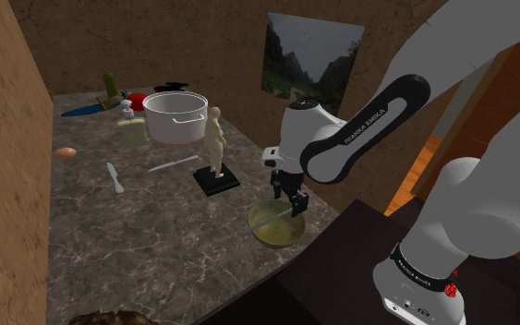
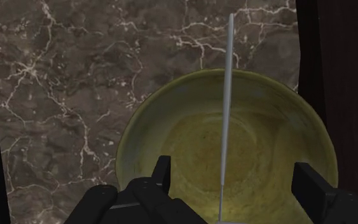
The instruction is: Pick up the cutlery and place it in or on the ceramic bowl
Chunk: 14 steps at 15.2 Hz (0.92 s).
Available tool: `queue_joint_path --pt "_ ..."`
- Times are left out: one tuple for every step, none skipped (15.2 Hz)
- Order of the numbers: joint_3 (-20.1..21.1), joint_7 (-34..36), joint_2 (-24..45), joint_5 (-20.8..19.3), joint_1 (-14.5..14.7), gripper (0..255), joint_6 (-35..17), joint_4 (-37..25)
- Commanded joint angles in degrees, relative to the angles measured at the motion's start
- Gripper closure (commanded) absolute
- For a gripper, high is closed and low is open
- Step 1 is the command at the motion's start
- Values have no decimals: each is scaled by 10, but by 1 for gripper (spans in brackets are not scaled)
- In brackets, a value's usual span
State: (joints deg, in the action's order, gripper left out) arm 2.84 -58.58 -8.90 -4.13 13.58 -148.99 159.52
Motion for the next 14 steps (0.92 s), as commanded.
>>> queue_joint_path --pt "0 0 0 0 0 0 0 0" --pt "0 0 0 0 0 0 0 0" --pt "0 -3 -22 5 2 0 26 -4" --pt "0 -6 -44 9 4 0 52 -8" --pt "0 -8 -64 12 6 0 77 -14" --pt "-1 -10 -79 15 7 0 98 -19" --pt "-1 -10 -79 14 7 0 98 -19" --pt "-1 -10 -79 15 7 0 98 -19" --pt "-1 -10 -79 14 7 0 98 -19" --pt "-1 -10 -79 14 7 0 98 -19" --pt "-1 -10 -79 14 7 0 98 -19" --pt "-1 -10 -79 14 7 0 98 -19" --pt "-1 -10 -79 14 7 0 98 -19" --pt "-1 -10 -79 14 7 0 98 -19"
